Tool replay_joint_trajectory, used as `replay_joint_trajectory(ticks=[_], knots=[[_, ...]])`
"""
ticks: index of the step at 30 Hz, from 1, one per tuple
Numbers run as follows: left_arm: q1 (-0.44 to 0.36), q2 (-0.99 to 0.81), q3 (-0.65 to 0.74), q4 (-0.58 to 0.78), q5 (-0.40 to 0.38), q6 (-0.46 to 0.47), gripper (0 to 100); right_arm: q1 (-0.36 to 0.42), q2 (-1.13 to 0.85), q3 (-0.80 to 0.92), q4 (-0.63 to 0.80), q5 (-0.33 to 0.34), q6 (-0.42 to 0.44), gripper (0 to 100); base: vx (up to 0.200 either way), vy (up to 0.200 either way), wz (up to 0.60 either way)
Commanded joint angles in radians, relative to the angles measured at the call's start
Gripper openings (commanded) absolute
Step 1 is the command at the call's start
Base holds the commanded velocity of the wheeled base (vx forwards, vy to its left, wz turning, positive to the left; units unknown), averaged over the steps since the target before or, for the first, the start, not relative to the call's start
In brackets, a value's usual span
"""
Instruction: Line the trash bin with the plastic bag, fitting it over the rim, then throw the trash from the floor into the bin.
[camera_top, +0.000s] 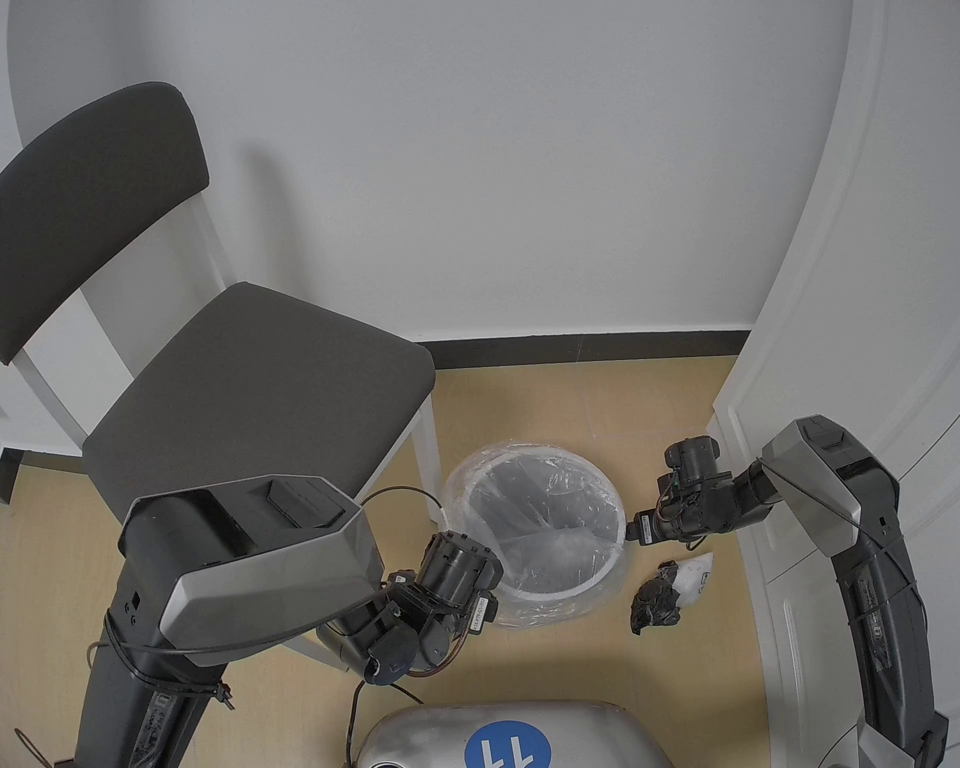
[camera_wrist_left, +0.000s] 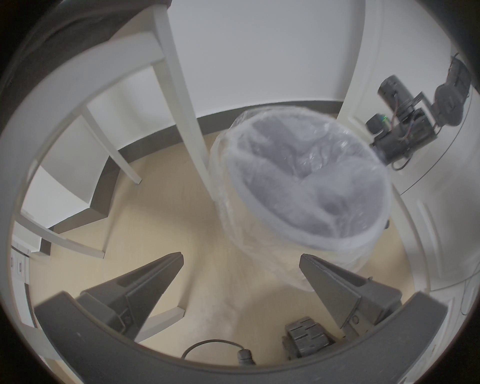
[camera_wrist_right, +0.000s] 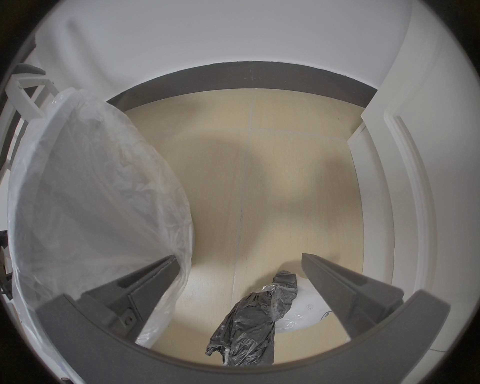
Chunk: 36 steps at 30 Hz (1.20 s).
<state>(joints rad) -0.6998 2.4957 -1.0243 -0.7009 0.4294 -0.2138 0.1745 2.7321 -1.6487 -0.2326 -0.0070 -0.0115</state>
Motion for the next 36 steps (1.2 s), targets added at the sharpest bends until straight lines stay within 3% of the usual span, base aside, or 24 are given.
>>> replay_joint_trajectory(ticks=[1,5,6,8,9,10,11,15,20,28,36], knots=[[-0.033,-0.06,0.024,-0.028,0.0,0.001,100,0.0,0.004,-0.01,0.009,-0.002,-0.005,100,0.0,0.0,0.0],[-0.07,-0.083,-0.007,-0.031,-0.006,0.01,100,0.0,0.004,-0.01,0.009,-0.001,-0.005,100,0.0,0.0,0.0],[-0.081,-0.055,-0.097,-0.012,-0.009,0.071,100,-0.001,0.004,-0.01,0.01,0.004,-0.004,100,0.0,0.0,0.0],[-0.081,-0.04,-0.122,-0.011,-0.008,0.087,100,-0.001,0.004,-0.01,0.009,0.004,-0.004,100,0.0,0.0,0.0],[-0.076,0.063,-0.254,0.007,-0.001,0.154,100,-0.001,0.004,-0.01,0.009,0.005,-0.004,100,0.0,0.0,0.0],[-0.076,0.063,-0.254,0.007,-0.001,0.154,100,-0.001,0.004,-0.01,0.009,0.005,-0.004,100,0.0,0.0,0.0],[-0.073,0.114,-0.355,0.054,0.0,0.185,100,-0.001,0.004,-0.01,0.009,0.005,-0.001,100,0.0,0.0,0.0],[-0.076,0.189,-0.536,0.219,0.002,0.183,100,-0.003,0.004,-0.01,0.009,0.004,0.002,100,0.0,0.0,0.0],[-0.066,0.247,-0.692,0.347,0.032,0.183,100,-0.003,0.004,-0.008,0.006,0.002,-0.002,100,0.0,0.0,0.0],[-0.03,0.322,-0.976,0.664,0.058,0.183,100,-0.003,0.004,-0.008,0.007,0.002,-0.002,100,0.0,0.0,0.0],[-0.032,0.322,-0.976,0.727,0.057,0.192,100,-0.003,0.004,-0.008,0.006,0.001,-0.002,100,0.0,0.0,0.0]])
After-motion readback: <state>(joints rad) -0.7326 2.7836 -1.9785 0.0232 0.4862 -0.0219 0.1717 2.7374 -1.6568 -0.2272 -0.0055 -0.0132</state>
